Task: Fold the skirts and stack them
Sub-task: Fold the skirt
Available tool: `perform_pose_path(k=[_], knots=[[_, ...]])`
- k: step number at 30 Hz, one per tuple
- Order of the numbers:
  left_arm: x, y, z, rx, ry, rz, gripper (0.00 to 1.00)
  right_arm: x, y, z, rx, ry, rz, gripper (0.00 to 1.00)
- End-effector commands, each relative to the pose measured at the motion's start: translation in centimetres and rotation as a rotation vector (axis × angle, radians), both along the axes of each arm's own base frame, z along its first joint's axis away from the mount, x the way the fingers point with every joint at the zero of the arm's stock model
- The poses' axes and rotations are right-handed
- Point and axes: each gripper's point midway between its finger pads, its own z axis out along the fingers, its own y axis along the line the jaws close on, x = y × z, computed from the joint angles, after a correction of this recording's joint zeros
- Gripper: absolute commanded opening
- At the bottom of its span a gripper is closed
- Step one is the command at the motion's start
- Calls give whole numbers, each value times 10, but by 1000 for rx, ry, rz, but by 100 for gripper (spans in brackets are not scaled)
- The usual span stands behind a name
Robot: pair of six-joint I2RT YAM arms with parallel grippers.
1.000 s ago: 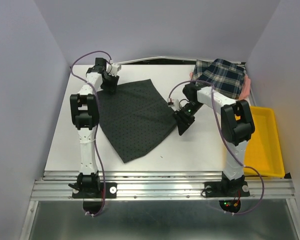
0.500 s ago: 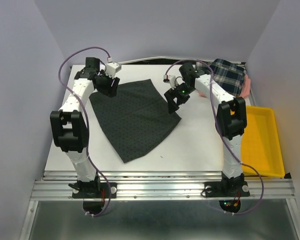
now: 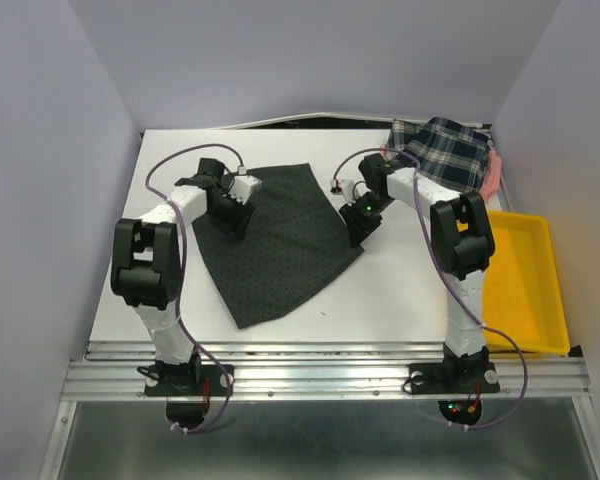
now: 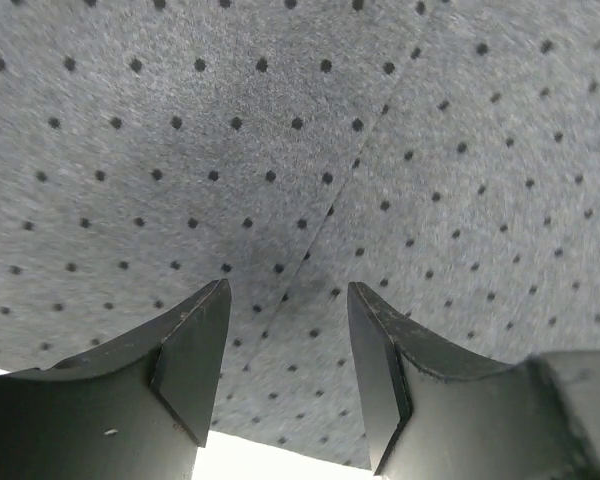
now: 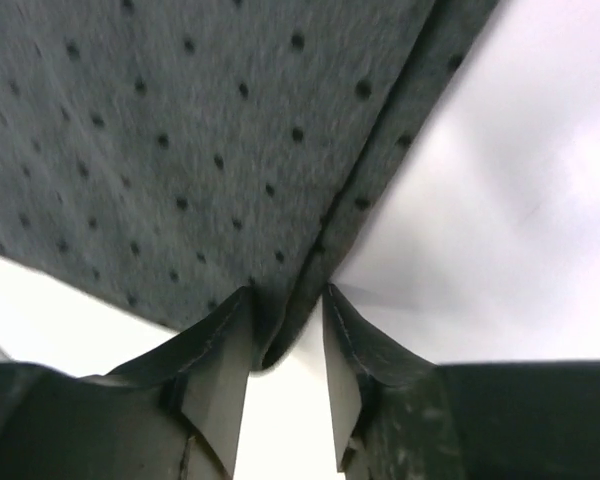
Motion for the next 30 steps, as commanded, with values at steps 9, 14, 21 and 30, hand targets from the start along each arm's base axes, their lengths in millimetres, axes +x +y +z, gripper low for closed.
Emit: perform_pose_path(k=[9, 14, 21, 30], knots=[[41, -55, -46, 45, 9, -84, 52, -98, -47, -10, -113, 97, -21, 24], [102, -87, -17, -37, -98, -54, 58, -86, -44, 5, -108, 47, -63, 27], [82, -69, 95, -43, -310, -201, 66, -57, -32, 73, -11, -167, -35, 44], [-82, -1, 93, 193, -246, -689, 70, -57, -15, 84, 23, -238, 37, 68]])
